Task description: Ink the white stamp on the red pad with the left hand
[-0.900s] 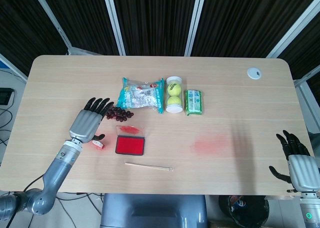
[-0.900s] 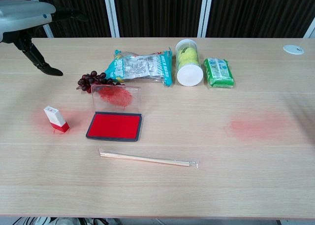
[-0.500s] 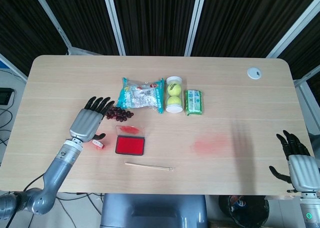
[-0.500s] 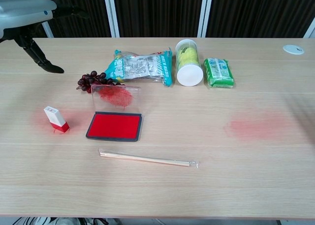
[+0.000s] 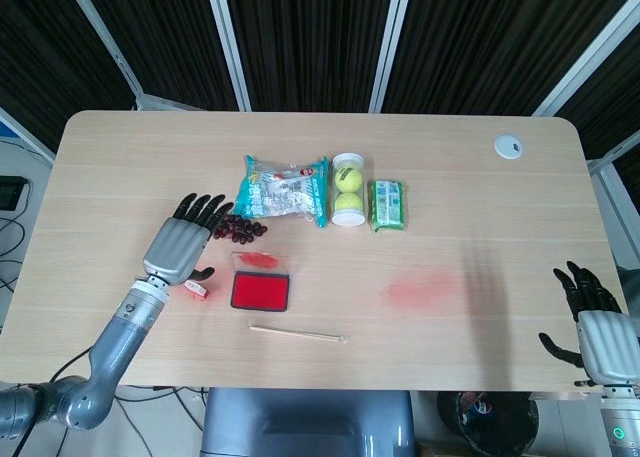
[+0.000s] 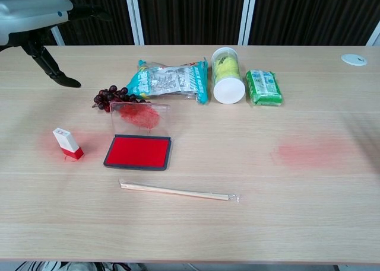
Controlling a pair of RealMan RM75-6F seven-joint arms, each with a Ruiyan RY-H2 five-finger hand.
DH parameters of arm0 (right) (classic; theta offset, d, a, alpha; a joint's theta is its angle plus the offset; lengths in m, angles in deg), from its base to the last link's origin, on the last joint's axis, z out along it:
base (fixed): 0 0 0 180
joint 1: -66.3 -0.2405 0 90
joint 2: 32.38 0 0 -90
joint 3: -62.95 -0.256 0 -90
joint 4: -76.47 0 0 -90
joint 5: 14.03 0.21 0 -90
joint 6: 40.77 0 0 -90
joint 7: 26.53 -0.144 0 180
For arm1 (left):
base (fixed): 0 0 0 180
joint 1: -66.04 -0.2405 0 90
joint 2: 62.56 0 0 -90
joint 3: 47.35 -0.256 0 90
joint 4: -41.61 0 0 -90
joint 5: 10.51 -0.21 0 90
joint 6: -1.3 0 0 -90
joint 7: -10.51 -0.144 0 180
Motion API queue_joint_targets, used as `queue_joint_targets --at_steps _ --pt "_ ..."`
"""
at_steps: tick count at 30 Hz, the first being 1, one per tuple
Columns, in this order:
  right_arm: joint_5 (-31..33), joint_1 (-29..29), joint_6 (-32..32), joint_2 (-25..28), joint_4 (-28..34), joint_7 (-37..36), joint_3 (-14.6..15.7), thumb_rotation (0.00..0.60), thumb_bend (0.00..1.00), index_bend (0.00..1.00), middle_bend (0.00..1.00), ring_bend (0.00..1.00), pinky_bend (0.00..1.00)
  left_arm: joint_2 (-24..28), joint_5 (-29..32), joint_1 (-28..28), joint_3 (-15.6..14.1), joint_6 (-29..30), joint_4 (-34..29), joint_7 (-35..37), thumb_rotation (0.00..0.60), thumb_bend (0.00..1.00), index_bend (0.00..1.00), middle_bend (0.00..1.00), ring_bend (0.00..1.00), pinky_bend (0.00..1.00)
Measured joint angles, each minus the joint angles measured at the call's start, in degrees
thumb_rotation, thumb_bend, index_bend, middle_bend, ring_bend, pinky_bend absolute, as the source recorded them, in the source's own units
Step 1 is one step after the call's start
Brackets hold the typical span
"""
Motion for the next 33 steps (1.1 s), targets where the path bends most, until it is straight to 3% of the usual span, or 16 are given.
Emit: queue_joint_targets --at_steps 13,22,33 --pt "-0.01 0.09 0.09 0.01 -0.02 0.03 0.02 0.600 0.28 0.12 0.00 0.00 0.19 0.52 0.65 0.28 -1.16 -0.32 -0.13 -0.53 0.600 0.12 0.00 0.00 0.00 0.00" --pt "0.01 0.10 0.07 0.02 0.03 -0.02 -0.01 0.600 0.28 0.12 0.00 0.00 0.19 3.42 0.51 -0.64 -4.02 -1.00 -0.24 -0.58 0.600 0.13 0.04 0.00 0.00 0.01" --pt "-0.01 0.14 0.15 -0.03 0.07 0.20 -0.02 0.600 0.28 0.12 0.00 0.00 0.19 4.46 -0.69 -3.09 -7.15 -1.81 3.32 2.97 0.600 0.17 0.18 0.16 0.01 0.09"
